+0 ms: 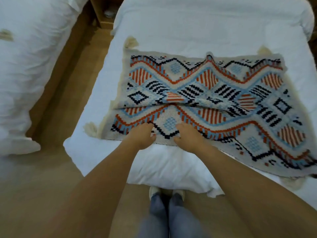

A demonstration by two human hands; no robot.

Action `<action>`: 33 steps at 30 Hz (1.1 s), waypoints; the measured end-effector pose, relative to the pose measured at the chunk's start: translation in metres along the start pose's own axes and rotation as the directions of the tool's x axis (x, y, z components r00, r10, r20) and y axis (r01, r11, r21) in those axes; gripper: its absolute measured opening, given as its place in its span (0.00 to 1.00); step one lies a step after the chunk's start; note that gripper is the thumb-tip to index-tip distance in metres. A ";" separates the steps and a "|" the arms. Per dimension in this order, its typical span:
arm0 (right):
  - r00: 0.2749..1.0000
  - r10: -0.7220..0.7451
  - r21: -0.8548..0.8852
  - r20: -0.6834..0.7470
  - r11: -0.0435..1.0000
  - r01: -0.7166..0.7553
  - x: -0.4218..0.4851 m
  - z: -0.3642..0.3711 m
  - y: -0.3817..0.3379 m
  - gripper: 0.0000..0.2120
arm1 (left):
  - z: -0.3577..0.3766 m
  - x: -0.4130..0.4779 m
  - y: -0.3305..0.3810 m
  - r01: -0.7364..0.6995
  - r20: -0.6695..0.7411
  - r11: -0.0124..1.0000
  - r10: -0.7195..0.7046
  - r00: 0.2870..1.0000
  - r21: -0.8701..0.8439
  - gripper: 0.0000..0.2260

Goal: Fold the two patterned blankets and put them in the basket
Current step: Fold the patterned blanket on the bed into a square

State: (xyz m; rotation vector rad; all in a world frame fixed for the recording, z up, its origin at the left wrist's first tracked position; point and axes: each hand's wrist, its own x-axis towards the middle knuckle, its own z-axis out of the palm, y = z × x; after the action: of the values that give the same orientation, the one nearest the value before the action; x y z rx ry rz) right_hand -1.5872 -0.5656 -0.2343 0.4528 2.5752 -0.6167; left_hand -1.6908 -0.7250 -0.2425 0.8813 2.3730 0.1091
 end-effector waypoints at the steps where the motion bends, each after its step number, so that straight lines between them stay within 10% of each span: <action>1: 1.000 -0.012 -0.007 0.011 1.000 0.012 0.004 0.003 -0.003 0.23 | 0.003 -0.001 -0.007 0.019 -0.006 1.000 -0.019 1.000 -0.015 0.22; 13: 0.990 -0.139 0.020 0.002 0.990 0.139 0.095 0.022 -0.134 0.16 | -0.040 0.027 -0.139 0.122 -0.060 0.989 -0.127 0.990 -0.080 0.18; 33: 0.965 0.212 0.272 -0.154 0.948 -0.165 0.244 -0.014 -0.226 0.17 | -0.179 0.190 -0.220 -0.109 -0.028 0.988 0.112 0.993 0.106 0.19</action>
State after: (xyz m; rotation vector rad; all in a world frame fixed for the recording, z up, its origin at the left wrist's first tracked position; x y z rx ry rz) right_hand -1.8898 -0.7001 -0.2662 0.8704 2.5864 -0.8800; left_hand -2.0308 -0.7560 -0.2531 1.0686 2.3789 0.0451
